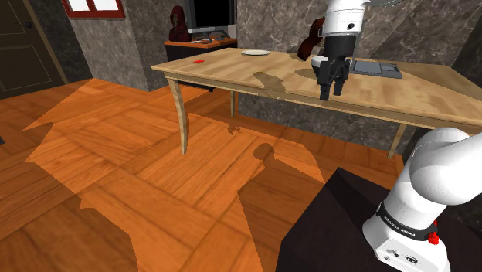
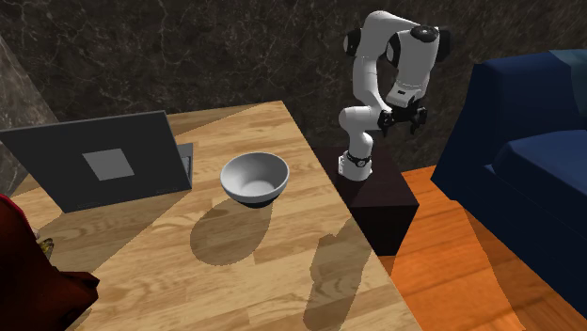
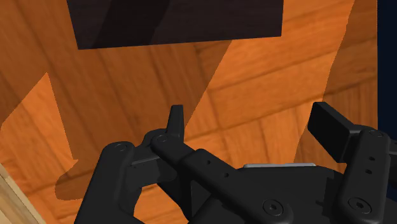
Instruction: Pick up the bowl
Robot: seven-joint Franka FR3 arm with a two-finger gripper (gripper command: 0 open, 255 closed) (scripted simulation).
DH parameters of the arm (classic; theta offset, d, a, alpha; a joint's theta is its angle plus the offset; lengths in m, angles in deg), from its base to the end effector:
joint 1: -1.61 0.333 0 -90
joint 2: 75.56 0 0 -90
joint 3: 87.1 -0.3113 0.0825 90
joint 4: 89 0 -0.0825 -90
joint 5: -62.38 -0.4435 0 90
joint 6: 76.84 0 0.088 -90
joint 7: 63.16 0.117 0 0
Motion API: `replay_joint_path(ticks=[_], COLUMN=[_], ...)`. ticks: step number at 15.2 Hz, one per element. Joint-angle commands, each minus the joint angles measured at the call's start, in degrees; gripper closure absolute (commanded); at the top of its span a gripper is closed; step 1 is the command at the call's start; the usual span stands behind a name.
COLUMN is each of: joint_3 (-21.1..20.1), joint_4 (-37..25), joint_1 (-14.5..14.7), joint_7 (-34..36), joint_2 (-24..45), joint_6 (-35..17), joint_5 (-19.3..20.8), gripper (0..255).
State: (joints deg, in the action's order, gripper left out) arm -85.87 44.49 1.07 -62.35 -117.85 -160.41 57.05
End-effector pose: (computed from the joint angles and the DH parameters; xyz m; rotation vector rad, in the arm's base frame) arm 0.3685 -0.0010 0.5650 -3.0264 0.0518 0.2011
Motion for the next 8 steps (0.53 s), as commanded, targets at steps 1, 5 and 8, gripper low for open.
replay_joint_path(ticks=[1, 5, 8], joint_3=[0.00, 3.65, 6.29], joint_4=[0.00, -2.74, -5.39], joint_1=[0.00, -1.53, -2.50], joint_7=[0.00, -4.91, -8.47], joint_2=[0.00, 3.90, 7.25], joint_6=[0.00, -1.61, -2.88], joint_5=[0.00, 4.23, 6.96], gripper=[0, 0, 0])
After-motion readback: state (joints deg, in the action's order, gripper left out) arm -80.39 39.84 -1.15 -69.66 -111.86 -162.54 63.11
